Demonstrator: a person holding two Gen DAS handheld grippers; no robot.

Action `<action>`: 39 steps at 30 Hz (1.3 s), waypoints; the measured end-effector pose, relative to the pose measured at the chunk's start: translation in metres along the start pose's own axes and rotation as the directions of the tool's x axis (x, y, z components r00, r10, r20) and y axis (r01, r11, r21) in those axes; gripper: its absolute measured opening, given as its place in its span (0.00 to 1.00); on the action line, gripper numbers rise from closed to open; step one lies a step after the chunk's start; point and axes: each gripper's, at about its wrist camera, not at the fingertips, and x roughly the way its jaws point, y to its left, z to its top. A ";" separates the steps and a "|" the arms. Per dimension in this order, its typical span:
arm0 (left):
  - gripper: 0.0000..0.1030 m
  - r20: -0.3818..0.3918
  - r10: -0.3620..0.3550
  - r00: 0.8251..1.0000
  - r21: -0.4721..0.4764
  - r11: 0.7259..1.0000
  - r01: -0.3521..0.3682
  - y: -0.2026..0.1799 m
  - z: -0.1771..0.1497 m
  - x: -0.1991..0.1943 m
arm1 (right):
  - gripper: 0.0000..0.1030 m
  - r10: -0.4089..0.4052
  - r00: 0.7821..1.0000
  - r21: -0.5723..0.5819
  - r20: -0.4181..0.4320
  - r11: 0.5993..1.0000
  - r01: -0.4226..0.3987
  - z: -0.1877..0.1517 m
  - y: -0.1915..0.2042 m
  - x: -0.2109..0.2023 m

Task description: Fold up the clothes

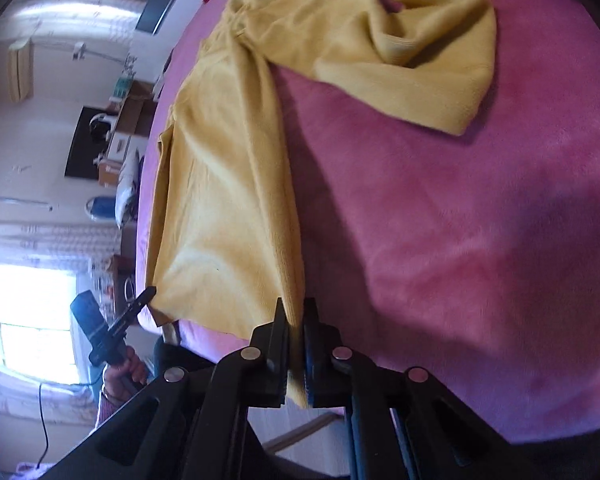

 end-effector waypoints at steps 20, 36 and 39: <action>0.68 0.137 0.045 0.990 -0.383 0.924 0.011 0.096 0.017 -0.016 | 0.29 -0.078 0.930 0.232 0.360 0.973 -0.008 0.042 -0.075 -0.089; 1.00 0.013 0.187 0.982 -0.132 0.974 -0.184 0.025 0.029 0.074 | 0.08 0.046 0.892 0.055 0.450 0.995 -0.079 0.127 -0.026 -0.103; 1.00 0.022 0.192 0.981 -0.127 0.974 -0.188 0.023 0.026 0.073 | 0.08 -0.045 0.803 -0.015 0.595 0.998 0.067 0.131 -0.009 -0.189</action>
